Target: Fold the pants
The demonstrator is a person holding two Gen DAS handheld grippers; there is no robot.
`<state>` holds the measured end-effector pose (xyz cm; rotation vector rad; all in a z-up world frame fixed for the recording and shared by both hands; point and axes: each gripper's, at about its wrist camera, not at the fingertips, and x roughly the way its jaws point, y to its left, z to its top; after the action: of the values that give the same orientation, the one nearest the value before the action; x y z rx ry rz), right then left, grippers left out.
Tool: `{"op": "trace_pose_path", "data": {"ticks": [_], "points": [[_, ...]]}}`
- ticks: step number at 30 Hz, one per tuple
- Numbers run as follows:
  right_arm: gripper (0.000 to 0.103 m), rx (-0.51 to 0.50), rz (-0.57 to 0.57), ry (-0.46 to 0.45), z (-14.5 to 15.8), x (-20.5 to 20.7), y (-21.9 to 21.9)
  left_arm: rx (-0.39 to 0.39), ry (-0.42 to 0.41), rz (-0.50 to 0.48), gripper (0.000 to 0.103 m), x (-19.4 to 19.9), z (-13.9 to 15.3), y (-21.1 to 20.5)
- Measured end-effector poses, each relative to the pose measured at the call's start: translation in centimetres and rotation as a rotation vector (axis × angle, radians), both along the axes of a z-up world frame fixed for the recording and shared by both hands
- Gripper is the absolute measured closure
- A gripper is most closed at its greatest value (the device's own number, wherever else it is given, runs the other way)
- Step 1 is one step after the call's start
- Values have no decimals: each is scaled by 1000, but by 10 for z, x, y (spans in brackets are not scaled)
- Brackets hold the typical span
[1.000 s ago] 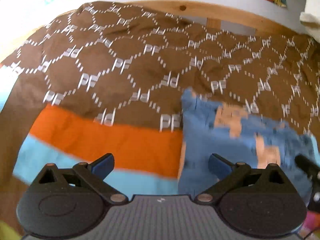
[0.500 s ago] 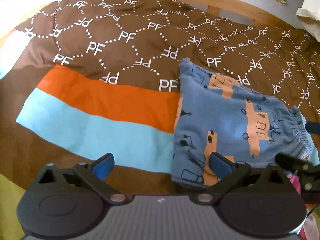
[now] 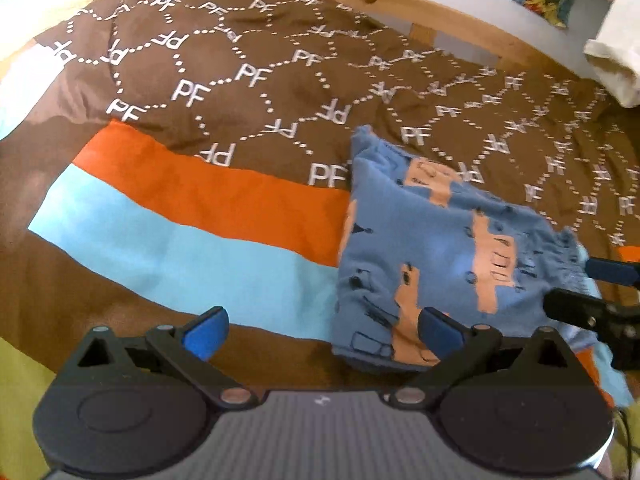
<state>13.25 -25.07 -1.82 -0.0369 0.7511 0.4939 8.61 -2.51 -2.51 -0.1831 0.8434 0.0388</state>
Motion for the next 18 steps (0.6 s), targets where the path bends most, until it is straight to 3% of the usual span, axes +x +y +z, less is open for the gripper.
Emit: {"op": "trace_pose_path", "data": {"ticks": [6,13,18], "points": [[1,7,48,20,-3,2,-7,-61,-3,-170,0,-2,3,-2],[1,223,-55,92,-11,23,-51,-173,13,-254,0,24,-7,5],[1,281,4,84,-21,54,-62,-215,20,-359,0,50,-18,13]]}}
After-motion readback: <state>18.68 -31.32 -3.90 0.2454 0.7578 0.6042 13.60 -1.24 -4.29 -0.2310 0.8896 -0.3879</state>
